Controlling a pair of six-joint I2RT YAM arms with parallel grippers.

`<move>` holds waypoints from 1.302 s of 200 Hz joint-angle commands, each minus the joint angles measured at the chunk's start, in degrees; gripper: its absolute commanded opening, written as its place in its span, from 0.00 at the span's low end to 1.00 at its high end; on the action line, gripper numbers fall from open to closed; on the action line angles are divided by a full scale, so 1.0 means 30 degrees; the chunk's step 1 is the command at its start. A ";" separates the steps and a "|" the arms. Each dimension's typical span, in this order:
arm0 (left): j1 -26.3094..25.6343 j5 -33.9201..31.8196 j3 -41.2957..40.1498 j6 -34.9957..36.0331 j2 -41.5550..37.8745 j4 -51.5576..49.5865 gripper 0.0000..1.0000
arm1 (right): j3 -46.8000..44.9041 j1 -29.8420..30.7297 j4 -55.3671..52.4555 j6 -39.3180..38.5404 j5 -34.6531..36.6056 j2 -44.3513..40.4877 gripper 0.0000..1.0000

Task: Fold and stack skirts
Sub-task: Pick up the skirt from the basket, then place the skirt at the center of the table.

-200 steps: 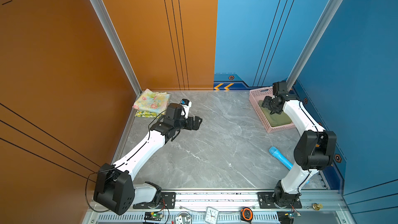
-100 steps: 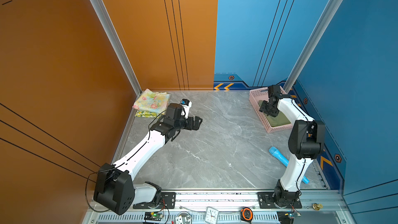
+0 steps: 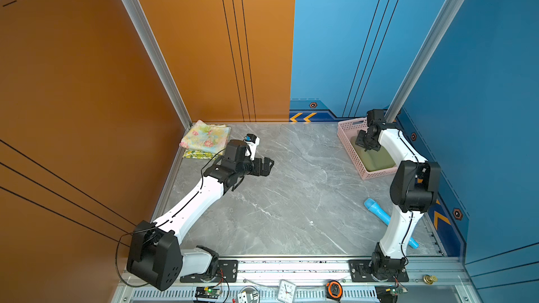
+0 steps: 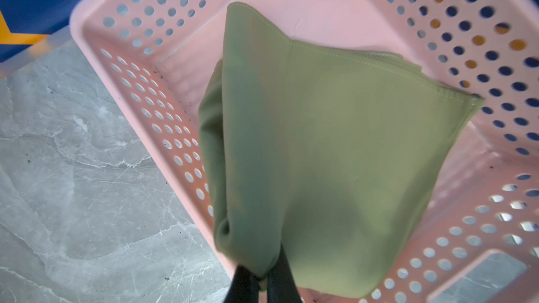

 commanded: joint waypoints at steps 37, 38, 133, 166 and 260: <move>0.0245 0.0248 0.0431 0.0249 0.0109 0.0067 1.00 | 0.1020 0.0388 0.0216 -0.0769 0.2874 -0.4855 0.00; 0.0241 0.0243 0.0436 0.0249 0.0115 0.0068 1.00 | 0.1045 0.0416 0.0246 -0.0785 0.2919 -0.4905 0.00; 0.1806 -0.0015 0.0474 -0.0173 -0.0427 0.0090 0.99 | 0.2771 0.7167 0.2316 -0.2363 0.5520 -0.9496 0.00; 0.3242 0.0089 0.0220 -0.0623 -0.0903 0.0412 0.99 | 0.2451 0.9896 0.2574 -0.1556 0.4832 -0.8704 0.00; 0.5566 0.1134 -0.0175 -0.1792 -0.1158 0.1634 0.99 | -0.1934 1.1547 0.3064 0.1886 -0.0797 -0.5786 0.75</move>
